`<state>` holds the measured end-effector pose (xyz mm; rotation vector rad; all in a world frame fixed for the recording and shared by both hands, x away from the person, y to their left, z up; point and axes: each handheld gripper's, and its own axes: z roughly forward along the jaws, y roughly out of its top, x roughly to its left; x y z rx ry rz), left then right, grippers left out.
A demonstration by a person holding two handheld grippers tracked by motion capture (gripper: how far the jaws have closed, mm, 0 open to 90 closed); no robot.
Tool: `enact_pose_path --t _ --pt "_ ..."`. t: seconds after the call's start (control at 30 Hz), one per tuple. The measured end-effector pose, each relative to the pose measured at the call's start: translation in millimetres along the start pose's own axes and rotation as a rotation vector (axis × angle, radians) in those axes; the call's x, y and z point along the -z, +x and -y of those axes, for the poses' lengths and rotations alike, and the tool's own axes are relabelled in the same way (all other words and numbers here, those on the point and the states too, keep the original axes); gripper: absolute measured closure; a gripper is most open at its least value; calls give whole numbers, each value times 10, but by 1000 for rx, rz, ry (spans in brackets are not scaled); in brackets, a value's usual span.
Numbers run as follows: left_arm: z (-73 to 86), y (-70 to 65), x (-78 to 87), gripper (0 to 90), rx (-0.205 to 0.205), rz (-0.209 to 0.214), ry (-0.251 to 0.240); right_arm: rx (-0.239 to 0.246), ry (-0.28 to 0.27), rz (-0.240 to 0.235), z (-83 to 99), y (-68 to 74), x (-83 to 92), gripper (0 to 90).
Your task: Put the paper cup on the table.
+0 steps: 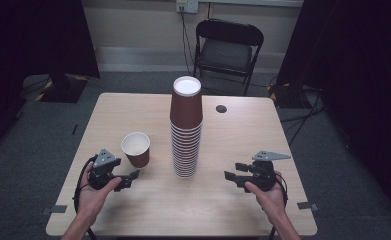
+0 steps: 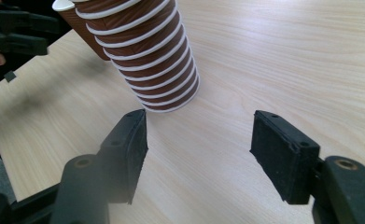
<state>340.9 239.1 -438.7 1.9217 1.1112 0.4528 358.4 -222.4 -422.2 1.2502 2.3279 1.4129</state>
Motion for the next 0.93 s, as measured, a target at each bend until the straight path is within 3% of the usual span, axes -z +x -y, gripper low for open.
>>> enact_pose_path --t 0.3,0.47,0.5,0.67,0.77,0.93 --pt "120 -152 252 164 22 9 -12 -5 4 18 24 -30 20 345" --pt "276 -204 399 165 38 -24 -27 -10 4 27 36 -51 40 338" --pt "310 -197 413 165 34 -24 -30 -14 3 29 42 -56 43 336" --pt "436 -117 440 165 98 -47 -44 -14 1 41 79 -73 78 328" --pt "480 -106 418 166 106 -43 -20 -19 9 48 95 -96 66 323" --pt "485 -109 402 171 116 -37 -23 -17 16 58 109 -128 44 303"
